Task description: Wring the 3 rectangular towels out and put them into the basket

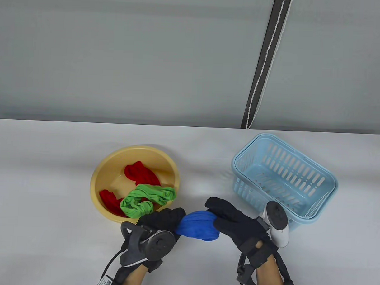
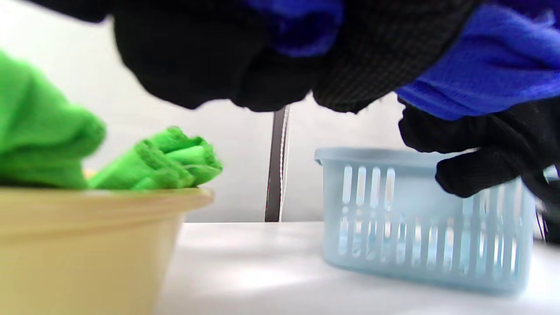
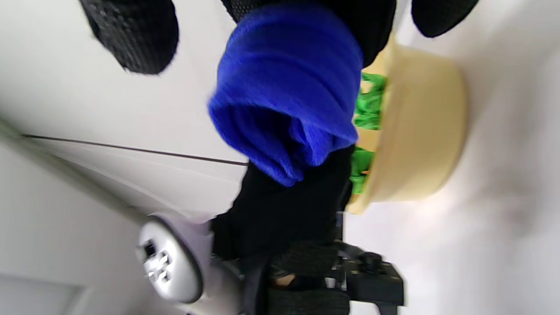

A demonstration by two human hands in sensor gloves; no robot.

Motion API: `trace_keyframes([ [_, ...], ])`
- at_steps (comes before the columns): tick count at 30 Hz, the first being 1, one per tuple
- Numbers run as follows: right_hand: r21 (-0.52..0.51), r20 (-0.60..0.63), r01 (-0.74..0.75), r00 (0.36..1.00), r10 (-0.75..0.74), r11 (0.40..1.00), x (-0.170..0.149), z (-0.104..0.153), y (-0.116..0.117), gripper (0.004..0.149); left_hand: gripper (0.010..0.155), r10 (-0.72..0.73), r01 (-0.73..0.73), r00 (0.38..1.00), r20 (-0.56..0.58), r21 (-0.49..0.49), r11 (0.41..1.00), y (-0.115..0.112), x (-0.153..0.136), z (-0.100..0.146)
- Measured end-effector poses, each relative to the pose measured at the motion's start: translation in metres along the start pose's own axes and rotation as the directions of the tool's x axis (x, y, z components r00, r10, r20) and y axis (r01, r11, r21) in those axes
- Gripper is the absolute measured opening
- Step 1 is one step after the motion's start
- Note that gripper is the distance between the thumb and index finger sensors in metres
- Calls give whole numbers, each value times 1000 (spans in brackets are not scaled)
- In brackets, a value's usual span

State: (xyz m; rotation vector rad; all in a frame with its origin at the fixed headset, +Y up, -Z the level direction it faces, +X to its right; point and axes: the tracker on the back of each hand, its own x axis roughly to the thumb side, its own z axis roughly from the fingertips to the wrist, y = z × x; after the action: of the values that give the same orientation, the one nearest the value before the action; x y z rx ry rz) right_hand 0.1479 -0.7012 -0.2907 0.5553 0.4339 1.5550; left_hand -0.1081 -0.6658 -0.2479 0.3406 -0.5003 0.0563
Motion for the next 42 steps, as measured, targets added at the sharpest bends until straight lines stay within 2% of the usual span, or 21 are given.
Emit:
trace_keyframes([
  [2,11,-46,-81,996,81,997,-2,-2,3,82,42,-148,147,988,47,23,989,0,6,1],
  [4,32,-93,-186,978,189,982,-2,-6,7,90,42,-226,223,970,94,37,974,-1,14,1],
  [6,97,-122,-242,960,253,965,-6,-13,14,103,42,-277,274,952,132,40,961,-3,22,0],
  [9,238,-190,-266,930,313,934,-18,-22,26,111,42,-327,324,931,164,44,945,-7,29,0],
  [12,291,-220,-273,914,341,917,-26,-28,36,109,42,-338,337,925,174,36,941,-10,29,1],
  [16,343,-241,-386,845,477,857,-26,-36,48,98,42,-330,331,929,169,22,943,-13,27,2],
  [19,300,-254,-511,771,584,805,-24,-39,55,73,42,-325,328,934,147,6,945,-13,27,2],
  [20,291,-245,-570,732,635,769,-21,-40,57,66,42,-328,332,935,135,-1,943,-13,26,1],
  [22,208,-237,-709,632,738,674,-14,-39,62,57,42,-294,297,951,98,-16,955,-13,24,1],
  [25,105,-211,-832,516,830,544,-8,-37,64,52,42,-228,230,972,50,-39,973,-13,21,-1],
  [29,-99,-182,-953,302,936,288,-7,-32,67,46,42,-119,118,993,-8,-72,990,-18,20,-5],
  [30,-128,-178,-961,265,948,245,-8,-31,67,45,42,-92,90,996,-21,-85,992,-19,20,-5],
  [32,-192,-178,-973,163,971,128,-8,-29,68,44,42,3,-10,998,-65,-116,993,-21,17,-7],
  [36,-307,-169,-951,26,985,-27,-3,-27,70,41,42,251,-281,951,-183,-168,945,-23,8,-9],
  [38,-360,-175,-932,26,984,-40,-1,-24,70,41,42,356,-396,908,-223,-177,901,-24,5,-9],
  [40,-386,-160,-922,69,985,2,2,-24,66,40,43,448,-496,858,-249,-179,850,-25,3,-10],
  [42,-414,-160,-910,62,985,-10,6,-23,66,38,42,538,-595,794,-282,-183,782,-26,0,-12],
])
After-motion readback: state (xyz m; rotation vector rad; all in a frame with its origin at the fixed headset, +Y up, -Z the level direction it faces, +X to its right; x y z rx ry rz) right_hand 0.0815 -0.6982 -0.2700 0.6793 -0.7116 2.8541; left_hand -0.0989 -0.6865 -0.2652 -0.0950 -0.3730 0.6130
